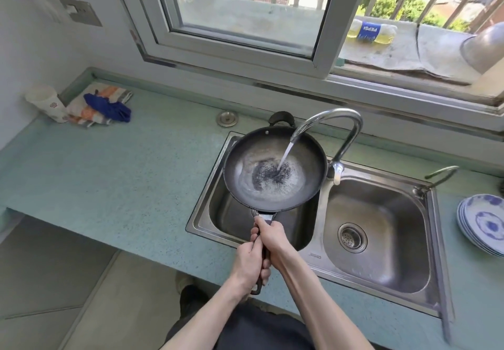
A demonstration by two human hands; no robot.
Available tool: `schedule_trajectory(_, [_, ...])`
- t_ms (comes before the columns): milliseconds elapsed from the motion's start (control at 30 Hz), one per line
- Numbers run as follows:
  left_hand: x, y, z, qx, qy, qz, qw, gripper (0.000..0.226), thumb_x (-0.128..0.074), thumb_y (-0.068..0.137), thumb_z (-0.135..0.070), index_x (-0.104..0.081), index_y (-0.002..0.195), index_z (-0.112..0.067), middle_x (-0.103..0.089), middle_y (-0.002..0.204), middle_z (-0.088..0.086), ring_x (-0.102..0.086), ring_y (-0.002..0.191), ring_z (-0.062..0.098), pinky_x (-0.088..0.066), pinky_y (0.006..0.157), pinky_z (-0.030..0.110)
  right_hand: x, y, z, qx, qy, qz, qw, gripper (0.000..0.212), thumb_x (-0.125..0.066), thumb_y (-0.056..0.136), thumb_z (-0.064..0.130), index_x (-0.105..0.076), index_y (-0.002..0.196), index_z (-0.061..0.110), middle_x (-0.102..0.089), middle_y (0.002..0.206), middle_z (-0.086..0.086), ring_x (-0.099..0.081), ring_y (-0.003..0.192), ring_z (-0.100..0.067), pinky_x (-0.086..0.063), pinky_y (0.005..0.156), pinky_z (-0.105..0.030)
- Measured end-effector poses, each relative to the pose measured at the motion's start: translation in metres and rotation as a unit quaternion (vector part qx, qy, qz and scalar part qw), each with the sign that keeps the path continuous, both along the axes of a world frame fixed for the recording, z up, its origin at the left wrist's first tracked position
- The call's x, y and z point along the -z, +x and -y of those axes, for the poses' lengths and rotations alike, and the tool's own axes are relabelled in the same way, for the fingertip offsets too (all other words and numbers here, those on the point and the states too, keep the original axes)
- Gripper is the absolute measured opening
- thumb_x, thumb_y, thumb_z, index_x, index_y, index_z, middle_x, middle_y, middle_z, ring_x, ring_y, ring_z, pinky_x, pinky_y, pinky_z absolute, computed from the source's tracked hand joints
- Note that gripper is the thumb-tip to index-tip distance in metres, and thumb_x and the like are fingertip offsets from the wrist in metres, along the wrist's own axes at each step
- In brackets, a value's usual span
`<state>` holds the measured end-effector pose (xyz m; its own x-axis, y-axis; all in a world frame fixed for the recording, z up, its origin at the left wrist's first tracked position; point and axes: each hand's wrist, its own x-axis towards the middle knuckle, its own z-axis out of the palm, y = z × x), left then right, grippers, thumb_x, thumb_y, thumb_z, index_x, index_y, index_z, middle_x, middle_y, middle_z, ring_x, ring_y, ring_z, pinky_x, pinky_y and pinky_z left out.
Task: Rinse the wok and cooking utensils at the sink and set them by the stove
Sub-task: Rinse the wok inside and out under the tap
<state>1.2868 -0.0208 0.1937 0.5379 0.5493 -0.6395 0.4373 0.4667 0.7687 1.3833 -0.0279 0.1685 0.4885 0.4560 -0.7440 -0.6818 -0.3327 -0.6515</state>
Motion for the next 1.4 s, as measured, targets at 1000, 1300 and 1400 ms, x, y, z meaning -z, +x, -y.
schedule_trajectory(1000, [0.004, -0.018, 0.001, 0.006, 0.046, -0.029, 0.998, 0.048, -0.041, 0.110, -0.031, -0.047, 0.068, -0.008, -0.045, 0.053, 0.011, -0.043, 0.038, 0.021, -0.037, 0.037, 0.027, -0.001, -0.017, 0.003, -0.019, 0.008, -0.037, 0.999, 0.019, -0.055, 0.106, 0.020, -0.051, 0.090, 0.010, -0.052, 0.062, 0.001, -0.047, 0.050, -0.013, -0.041, 0.048, -0.024])
schedule_trajectory(1300, [-0.005, -0.015, 0.005, 0.015, 0.018, -0.050, 0.998, 0.048, -0.039, 0.109, -0.034, -0.050, 0.070, -0.009, -0.047, 0.055, 0.009, -0.045, 0.039, 0.019, -0.039, 0.039, 0.028, -0.002, -0.017, 0.008, -0.009, -0.008, -0.053, 0.999, 0.017, -0.060, 0.104, 0.020, -0.052, 0.095, 0.007, -0.052, 0.062, 0.000, -0.048, 0.048, -0.011, -0.043, 0.047, -0.022])
schedule_trajectory(1400, [-0.009, -0.015, 0.006, 0.000, 0.010, -0.058, 0.998, 0.048, -0.039, 0.109, -0.034, -0.051, 0.070, -0.008, -0.048, 0.054, 0.009, -0.045, 0.039, 0.021, -0.038, 0.042, 0.029, -0.003, -0.017, 0.005, -0.016, -0.009, -0.066, 0.998, 0.018, -0.060, 0.103, 0.018, -0.052, 0.090, 0.009, -0.051, 0.061, 0.000, -0.047, 0.048, -0.011, -0.041, 0.046, -0.022])
